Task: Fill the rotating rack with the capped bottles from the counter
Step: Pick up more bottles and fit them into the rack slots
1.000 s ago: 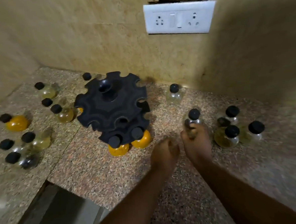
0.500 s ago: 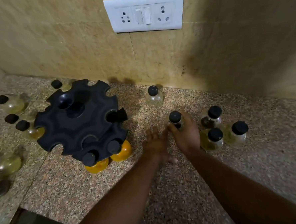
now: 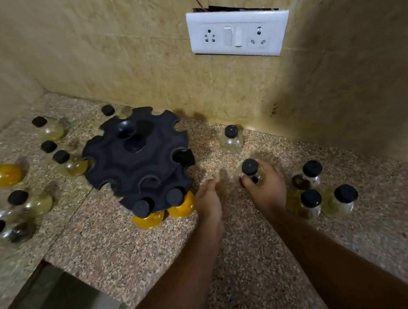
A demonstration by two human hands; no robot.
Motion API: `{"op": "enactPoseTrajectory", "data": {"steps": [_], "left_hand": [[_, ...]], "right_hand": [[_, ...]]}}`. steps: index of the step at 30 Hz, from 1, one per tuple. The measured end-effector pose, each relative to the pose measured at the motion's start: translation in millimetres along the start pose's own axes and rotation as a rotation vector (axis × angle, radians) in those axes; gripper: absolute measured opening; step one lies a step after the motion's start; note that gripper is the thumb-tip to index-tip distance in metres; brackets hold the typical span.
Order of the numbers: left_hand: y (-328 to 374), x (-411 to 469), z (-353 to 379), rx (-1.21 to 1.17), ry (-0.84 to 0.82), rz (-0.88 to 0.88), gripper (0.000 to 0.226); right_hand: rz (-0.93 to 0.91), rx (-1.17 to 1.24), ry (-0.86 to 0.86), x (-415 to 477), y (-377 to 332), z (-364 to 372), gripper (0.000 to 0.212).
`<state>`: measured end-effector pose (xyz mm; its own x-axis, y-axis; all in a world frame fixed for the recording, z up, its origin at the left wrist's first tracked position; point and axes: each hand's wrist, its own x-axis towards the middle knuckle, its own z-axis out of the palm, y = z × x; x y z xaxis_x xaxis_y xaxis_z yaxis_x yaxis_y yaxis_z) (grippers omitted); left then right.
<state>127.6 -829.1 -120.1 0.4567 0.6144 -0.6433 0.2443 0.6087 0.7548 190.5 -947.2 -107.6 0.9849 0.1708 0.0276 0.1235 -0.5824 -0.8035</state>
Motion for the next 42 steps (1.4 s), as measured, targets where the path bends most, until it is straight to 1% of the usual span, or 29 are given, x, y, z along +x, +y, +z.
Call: {"op": "enactPoseTrajectory", "data": {"steps": [1, 2, 4, 7, 9, 12, 16, 22, 25, 28, 30, 32, 34, 37, 39, 42], "left_hand": [[3.4, -4.8, -9.0, -0.162, 0.014, -0.051, 0.032], [5.0, -8.7, -12.8, -0.273, 0.022, -0.095, 0.033], [10.2, -18.8, -26.6, -0.372, 0.032, -0.143, 0.039], [14.3, -28.1, -46.5, -0.37, 0.073, -0.166, 0.042], [15.9, -30.5, -63.1, -0.366, 0.101, -0.146, 0.042], [23.3, -32.8, -89.7, -0.405, 0.07, -0.107, 0.037], [36.4, -36.9, -119.8, -0.332, 0.024, -0.088, 0.033], [48.2, -27.4, -153.2, -0.133, -0.107, -0.172, 0.034], [53.8, -26.6, -160.1, -0.101, -0.144, -0.196, 0.031], [56.4, -26.1, -160.0, -0.058, -0.19, -0.212, 0.03], [54.9, -24.5, -159.9, -0.023, -0.192, -0.214, 0.031], [53.1, -25.3, -155.3, -0.036, -0.18, -0.184, 0.031], [47.4, -26.5, -146.4, -0.03, -0.123, -0.113, 0.029], [27.6, -28.1, -133.0, 0.097, -0.028, 0.111, 0.027], [8.0, -30.5, -128.0, 0.253, -0.07, 0.243, 0.028], [-14.0, -27.2, -118.3, 0.476, -0.209, 0.332, 0.032]], "right_hand": [[-0.024, 0.005, -0.027, -5.2, -6.6, 3.9, 0.055], [-0.034, 0.007, -0.057, -8.3, -10.0, 6.3, 0.056], [-0.077, 0.002, -0.141, -19.0, -21.2, 14.0, 0.058], [-0.131, -0.007, -0.269, -33.4, -33.5, 27.0, 0.059], [-0.179, -0.005, -0.339, -44.7, -42.2, 37.3, 0.059], [-0.24, 0.007, -0.396, -57.7, -52.7, 53.1, 0.055], [-0.284, -0.028, -0.396, -69.5, -69.4, 69.9, 0.056], [-0.291, -0.13, -0.379, -74.4, -91.4, 81.9, 0.052], [-0.288, -0.18, -0.373, -73.1, -97.5, 81.9, 0.054], [-0.289, -0.168, -0.359, -69.7, -103.1, 80.5, 0.054], [-0.267, -0.177, -0.367, -68.0, -108.1, 81.2, 0.053], [-0.253, -0.185, -0.366, -65.0, -109.4, 80.7, 0.054], [-0.232, -0.155, -0.354, -62.0, -106.7, 81.9, 0.055], [-0.215, -0.096, -0.346, -61.0, -96.7, 81.1, 0.056], [-0.209, -0.093, -0.336, -61.6, -83.3, 74.8, 0.06], [-0.153, -0.102, -0.266, -62.8, -55.8, 55.5, 0.061]]}}
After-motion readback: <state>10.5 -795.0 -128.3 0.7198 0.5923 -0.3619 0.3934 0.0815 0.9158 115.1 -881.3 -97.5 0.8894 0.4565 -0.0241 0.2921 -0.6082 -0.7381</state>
